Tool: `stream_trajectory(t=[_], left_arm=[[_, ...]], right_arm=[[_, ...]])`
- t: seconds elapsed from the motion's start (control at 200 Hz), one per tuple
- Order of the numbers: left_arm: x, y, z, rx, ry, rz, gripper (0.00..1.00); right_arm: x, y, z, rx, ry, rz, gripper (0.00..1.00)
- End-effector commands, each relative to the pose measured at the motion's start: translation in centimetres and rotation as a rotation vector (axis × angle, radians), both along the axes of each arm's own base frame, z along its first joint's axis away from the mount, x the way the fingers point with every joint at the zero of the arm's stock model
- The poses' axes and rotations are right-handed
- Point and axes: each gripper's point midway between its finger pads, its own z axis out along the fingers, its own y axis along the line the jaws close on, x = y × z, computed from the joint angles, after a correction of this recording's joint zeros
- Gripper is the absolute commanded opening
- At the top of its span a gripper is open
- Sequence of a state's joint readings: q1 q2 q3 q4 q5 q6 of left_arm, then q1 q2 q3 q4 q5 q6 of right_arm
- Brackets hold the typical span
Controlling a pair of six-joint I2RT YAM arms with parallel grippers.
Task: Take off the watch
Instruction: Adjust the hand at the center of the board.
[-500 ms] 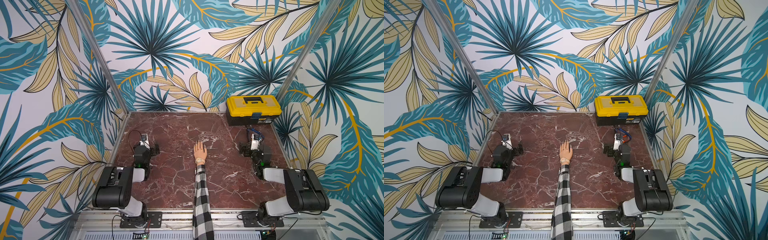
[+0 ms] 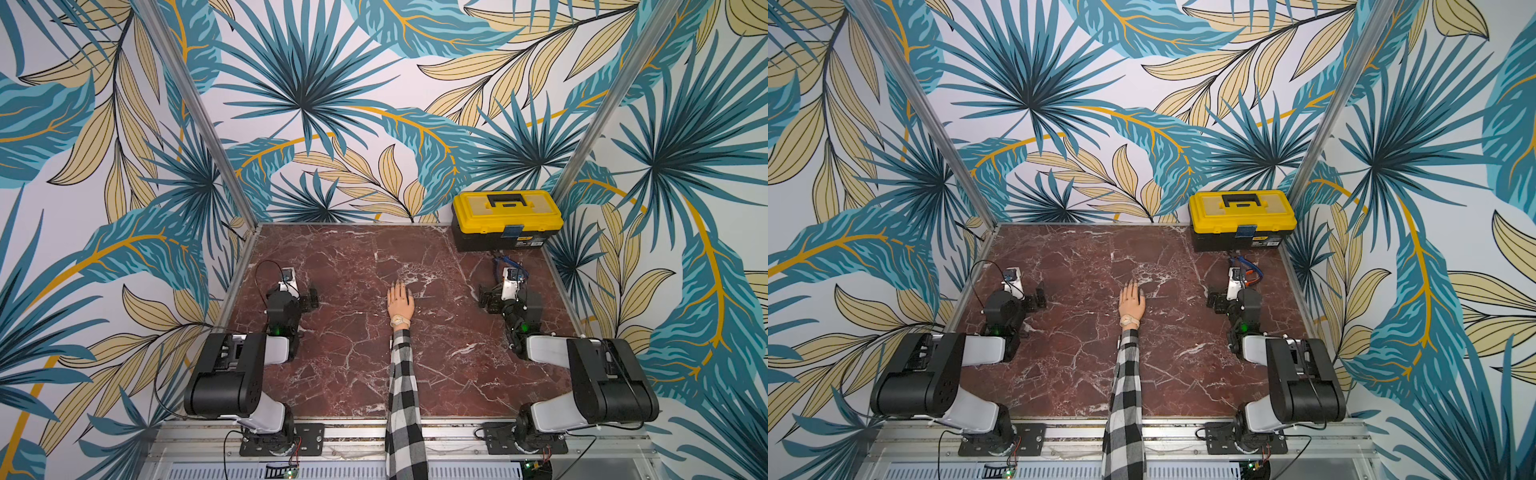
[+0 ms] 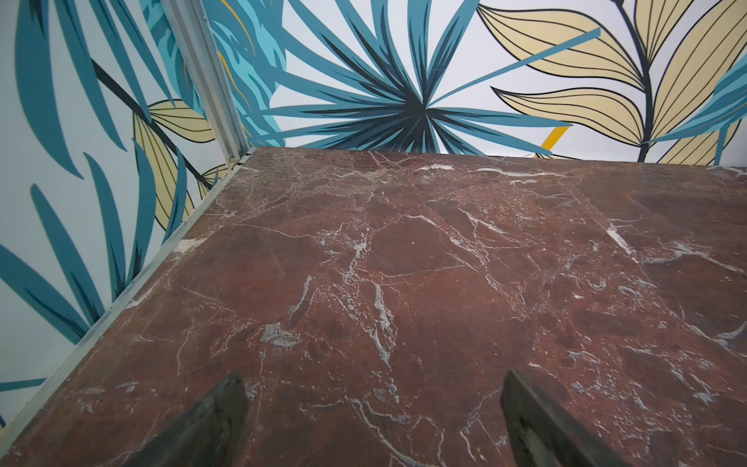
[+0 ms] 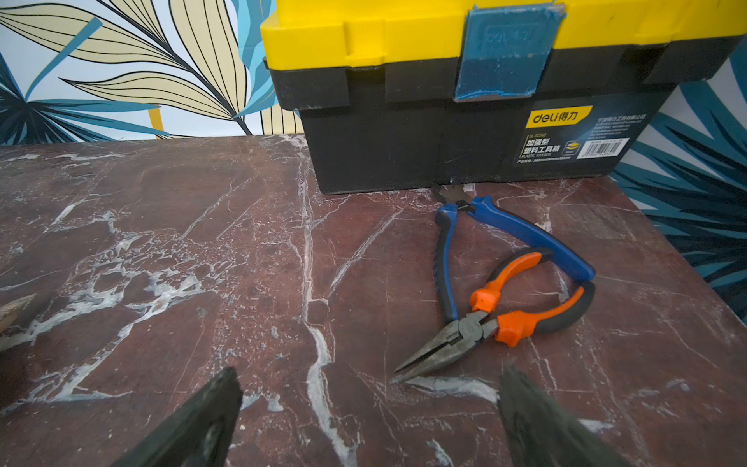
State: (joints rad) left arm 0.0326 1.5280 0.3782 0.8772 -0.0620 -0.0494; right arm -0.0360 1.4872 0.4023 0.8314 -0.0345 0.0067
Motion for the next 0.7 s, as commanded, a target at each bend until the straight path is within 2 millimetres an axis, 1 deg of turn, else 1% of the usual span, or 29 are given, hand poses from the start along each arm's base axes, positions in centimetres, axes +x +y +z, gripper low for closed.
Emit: stream_trajectory(t=[0.0, 0.09, 0.145, 0.21, 0.23, 0.295, 0.36, 0.426, 0.496, 0.596, 0.656, 0.696], left_arm=[[0.4, -0.2, 0.3, -0.002, -0.007, -0.020, 1.00], [0.4, -0.3, 0.4, -0.003, -0.007, -0.024, 0.99], [0.2, 0.0, 0.6, -0.005, -0.014, -0.008, 0.99], [-0.2, 0.0, 1.6, -0.004, -0.042, -0.003, 0.99], [-0.4, 0.6, 1.9, 0.000, -0.051, 0.030, 0.99], [-1.1, 1.1, 3.4, 0.002, -0.091, 0.065, 0.99], [-1.7, 1.2, 4.5, 0.007, -0.123, 0.071, 0.99], [-2.3, 1.1, 5.8, 0.016, -0.152, 0.079, 0.99], [-2.9, 0.9, 6.9, 0.001, -0.184, 0.085, 0.99], [-3.8, 0.1, 8.8, -0.070, -0.252, 0.060, 0.99], [-4.1, -0.9, 10.0, -0.093, -0.288, 0.033, 0.99], [-4.2, -1.7, 10.9, -0.097, -0.312, 0.012, 0.99]], right_arm=[[0.2, -0.3, 0.0, 0.002, 0.004, -0.010, 1.00], [0.1, -0.3, 0.1, 0.000, 0.001, -0.011, 0.99], [-0.1, -0.3, 0.6, -0.007, -0.021, -0.008, 0.99], [-0.6, -0.5, 1.7, -0.007, -0.043, -0.024, 0.99], [-0.8, -0.6, 2.0, -0.004, -0.039, -0.034, 0.99], [-1.4, -1.0, 3.1, 0.020, -0.019, -0.065, 1.00], [-2.1, -1.2, 4.0, 0.072, 0.010, -0.099, 0.99], [-2.8, -1.0, 4.6, 0.131, 0.039, -0.109, 0.99], [-3.6, -1.0, 5.0, 0.184, 0.087, -0.134, 0.99], [-5.1, -2.1, 5.9, 0.313, 0.122, -0.267, 0.99], [-6.1, -2.8, 5.9, 0.401, 0.127, -0.352, 0.99], [-6.4, -2.5, 6.3, 0.435, 0.117, -0.344, 0.99]])
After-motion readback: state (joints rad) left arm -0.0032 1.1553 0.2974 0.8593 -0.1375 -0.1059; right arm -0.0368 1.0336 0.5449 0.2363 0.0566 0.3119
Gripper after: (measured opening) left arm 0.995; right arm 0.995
